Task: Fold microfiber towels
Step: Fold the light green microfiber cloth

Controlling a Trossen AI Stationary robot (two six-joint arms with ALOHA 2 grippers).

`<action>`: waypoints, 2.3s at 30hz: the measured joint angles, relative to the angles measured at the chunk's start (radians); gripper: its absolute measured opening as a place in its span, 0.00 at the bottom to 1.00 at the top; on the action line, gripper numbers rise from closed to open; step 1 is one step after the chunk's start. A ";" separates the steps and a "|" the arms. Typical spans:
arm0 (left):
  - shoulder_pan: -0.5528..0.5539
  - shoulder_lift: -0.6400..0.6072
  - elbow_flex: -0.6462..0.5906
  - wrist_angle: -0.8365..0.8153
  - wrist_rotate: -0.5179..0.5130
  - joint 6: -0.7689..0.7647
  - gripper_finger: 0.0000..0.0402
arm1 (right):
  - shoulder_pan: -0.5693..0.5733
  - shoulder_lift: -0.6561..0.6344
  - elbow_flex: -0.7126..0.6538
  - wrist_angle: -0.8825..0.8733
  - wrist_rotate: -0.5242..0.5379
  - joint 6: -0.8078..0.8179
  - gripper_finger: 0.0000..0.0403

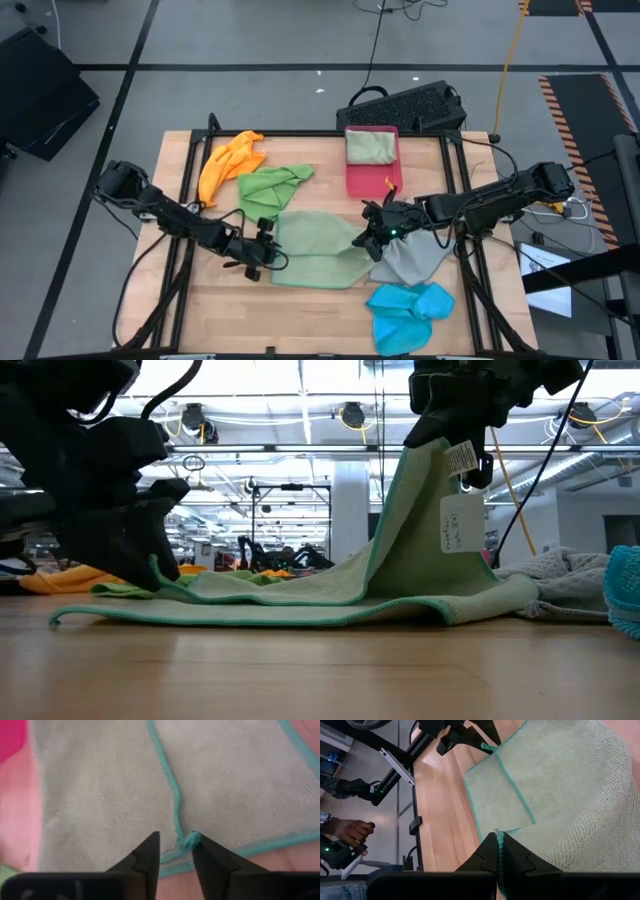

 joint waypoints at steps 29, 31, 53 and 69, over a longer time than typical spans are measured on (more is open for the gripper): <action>0.060 -0.109 0.154 -0.345 0.066 -0.130 0.01 | 0.000 -0.051 0.005 0.001 0.004 0.058 0.00; 0.058 -0.150 0.222 -0.439 0.064 -0.150 0.01 | 0.000 -0.085 0.008 0.002 0.013 0.058 0.00; -0.017 -0.319 1.068 -0.726 0.377 -0.501 0.00 | 0.116 -0.252 0.314 0.100 0.036 0.319 0.00; 0.195 -0.415 1.006 -1.398 -0.206 -0.374 0.01 | -0.183 -0.015 0.498 -0.243 0.235 -0.002 0.00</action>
